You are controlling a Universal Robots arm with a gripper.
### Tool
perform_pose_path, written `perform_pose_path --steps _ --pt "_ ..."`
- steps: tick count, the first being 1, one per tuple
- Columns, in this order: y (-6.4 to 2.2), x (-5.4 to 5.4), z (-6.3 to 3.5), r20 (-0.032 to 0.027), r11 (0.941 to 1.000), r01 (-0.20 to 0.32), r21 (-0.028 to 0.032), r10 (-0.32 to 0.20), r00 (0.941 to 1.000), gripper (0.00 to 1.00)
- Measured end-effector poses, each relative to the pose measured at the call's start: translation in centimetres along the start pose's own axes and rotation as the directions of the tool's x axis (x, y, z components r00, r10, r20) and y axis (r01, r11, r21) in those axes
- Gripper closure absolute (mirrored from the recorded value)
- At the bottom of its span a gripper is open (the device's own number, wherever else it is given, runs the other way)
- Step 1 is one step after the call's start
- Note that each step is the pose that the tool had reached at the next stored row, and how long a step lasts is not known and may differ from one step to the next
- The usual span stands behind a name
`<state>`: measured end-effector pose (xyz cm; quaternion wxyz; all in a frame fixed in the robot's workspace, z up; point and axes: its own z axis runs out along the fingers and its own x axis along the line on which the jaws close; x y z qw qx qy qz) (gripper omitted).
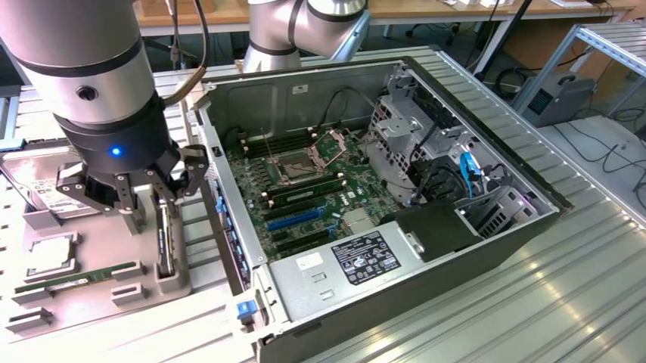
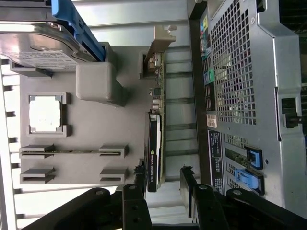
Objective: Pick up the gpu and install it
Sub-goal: 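Pick up the gpu and move the gpu toward the slot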
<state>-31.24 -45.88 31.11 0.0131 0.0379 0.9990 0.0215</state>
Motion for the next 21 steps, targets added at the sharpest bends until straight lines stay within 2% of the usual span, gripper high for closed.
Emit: perform_pose_path --steps 21 --pt "-0.03 0.02 0.6 -0.0001 1.0 0.0 0.0001 0.0 1.0 0.58"
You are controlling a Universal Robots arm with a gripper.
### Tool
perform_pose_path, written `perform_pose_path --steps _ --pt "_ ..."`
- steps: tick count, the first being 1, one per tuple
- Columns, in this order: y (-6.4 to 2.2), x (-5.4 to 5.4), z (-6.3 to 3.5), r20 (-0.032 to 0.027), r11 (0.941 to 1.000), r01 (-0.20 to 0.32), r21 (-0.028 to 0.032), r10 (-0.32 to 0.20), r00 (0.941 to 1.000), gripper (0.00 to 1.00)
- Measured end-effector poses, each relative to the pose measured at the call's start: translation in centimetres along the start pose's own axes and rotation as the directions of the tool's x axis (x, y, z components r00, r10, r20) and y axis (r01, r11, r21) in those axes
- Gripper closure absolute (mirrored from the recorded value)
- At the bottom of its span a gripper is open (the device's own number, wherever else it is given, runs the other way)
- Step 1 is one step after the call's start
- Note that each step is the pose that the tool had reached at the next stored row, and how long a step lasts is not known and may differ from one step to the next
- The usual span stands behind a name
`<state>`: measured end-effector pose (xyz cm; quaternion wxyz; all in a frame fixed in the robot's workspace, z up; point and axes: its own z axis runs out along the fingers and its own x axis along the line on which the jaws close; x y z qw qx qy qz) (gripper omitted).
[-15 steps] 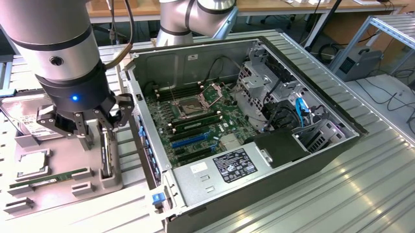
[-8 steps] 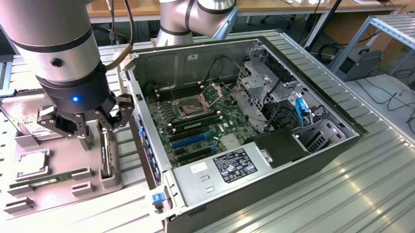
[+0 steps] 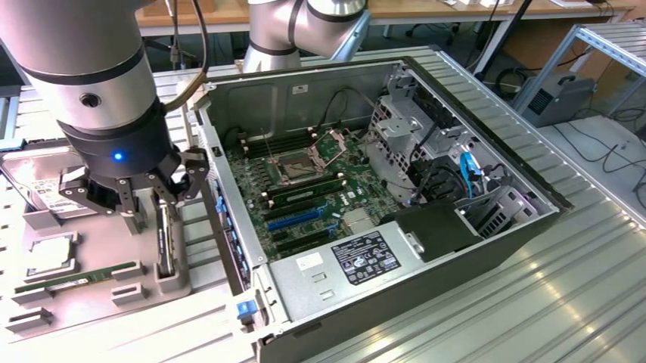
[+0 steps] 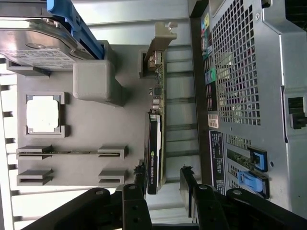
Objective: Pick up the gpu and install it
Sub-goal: 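Pick up the gpu and move the gpu toward the slot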
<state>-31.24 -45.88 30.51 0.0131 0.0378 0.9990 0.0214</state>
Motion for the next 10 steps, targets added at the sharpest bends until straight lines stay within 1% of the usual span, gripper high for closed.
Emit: perform_pose_path --steps 10 --pt "-0.02 0.01 0.37 0.0 1.0 0.0 0.0004 0.0 1.0 0.58"
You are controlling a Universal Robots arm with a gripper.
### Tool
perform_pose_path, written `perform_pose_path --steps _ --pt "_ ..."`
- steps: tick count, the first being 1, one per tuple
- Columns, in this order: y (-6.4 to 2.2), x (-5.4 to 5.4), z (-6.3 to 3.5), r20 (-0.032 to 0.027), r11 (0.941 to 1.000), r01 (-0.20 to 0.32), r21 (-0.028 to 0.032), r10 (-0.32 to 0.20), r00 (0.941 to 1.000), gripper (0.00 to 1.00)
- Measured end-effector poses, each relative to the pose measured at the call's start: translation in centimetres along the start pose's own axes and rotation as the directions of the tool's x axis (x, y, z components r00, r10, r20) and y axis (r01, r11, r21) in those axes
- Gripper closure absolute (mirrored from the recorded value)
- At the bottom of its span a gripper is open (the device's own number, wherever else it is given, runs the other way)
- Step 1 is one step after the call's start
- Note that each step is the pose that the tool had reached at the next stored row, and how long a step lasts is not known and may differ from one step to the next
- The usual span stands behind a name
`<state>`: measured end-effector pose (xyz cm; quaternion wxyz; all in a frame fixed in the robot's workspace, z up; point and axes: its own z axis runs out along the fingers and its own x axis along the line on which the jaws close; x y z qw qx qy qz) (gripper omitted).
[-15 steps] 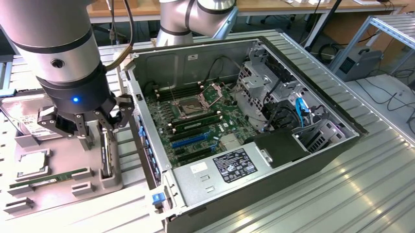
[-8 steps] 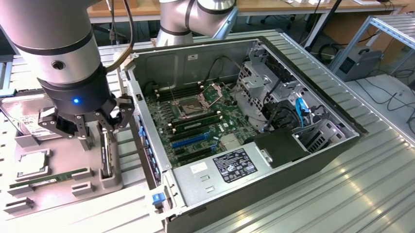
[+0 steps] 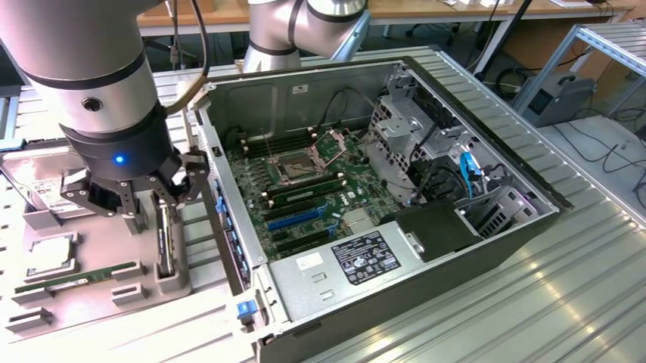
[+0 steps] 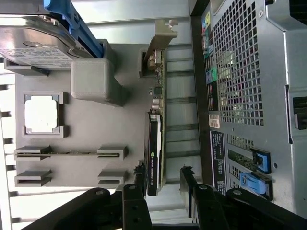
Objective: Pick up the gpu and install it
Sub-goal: 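Pick up the gpu and move the gpu toward the slot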
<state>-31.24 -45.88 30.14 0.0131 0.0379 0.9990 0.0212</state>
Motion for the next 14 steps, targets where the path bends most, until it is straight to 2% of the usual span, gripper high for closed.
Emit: perform_pose_path --steps 7,14 --pt "0.12 0.02 0.19 0.0002 1.0 0.0 0.0017 0.0 1.0 0.58" --pt "0.88 0.08 0.34 0.0005 1.0 0.0 0.0064 0.0 1.0 0.58"
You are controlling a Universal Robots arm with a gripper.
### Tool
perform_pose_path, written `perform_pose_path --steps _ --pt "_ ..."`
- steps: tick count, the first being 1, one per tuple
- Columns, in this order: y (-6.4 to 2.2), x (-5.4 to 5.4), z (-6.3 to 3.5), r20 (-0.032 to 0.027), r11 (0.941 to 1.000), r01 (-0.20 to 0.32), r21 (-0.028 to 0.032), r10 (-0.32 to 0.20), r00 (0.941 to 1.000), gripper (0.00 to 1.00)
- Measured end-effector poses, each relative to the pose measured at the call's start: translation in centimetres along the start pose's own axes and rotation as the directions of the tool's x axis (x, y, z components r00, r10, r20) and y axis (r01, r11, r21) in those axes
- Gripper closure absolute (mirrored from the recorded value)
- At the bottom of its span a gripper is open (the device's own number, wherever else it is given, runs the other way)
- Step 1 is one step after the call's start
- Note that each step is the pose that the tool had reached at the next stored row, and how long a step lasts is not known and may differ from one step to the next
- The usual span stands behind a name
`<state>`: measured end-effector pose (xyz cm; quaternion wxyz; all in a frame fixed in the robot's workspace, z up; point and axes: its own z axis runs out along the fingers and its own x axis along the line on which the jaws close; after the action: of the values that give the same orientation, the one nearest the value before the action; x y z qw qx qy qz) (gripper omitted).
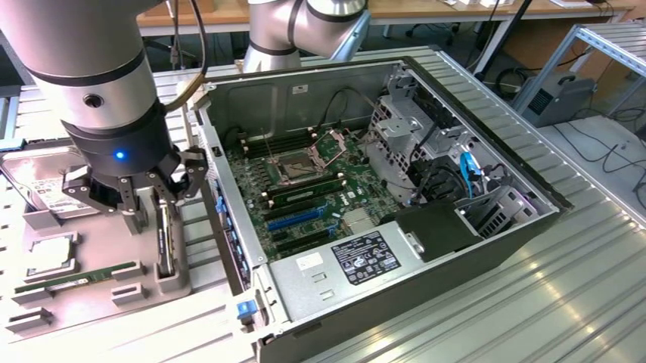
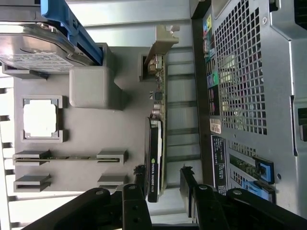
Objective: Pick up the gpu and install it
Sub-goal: 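Pick up the gpu and move the gpu toward the slot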
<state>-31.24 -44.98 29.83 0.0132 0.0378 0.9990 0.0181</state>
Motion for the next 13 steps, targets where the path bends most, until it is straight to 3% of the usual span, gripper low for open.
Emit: perform_pose_path --steps 13 --pt "0.38 0.03 0.29 0.0004 1.0 0.0 0.0051 0.0 1.0 0.58"
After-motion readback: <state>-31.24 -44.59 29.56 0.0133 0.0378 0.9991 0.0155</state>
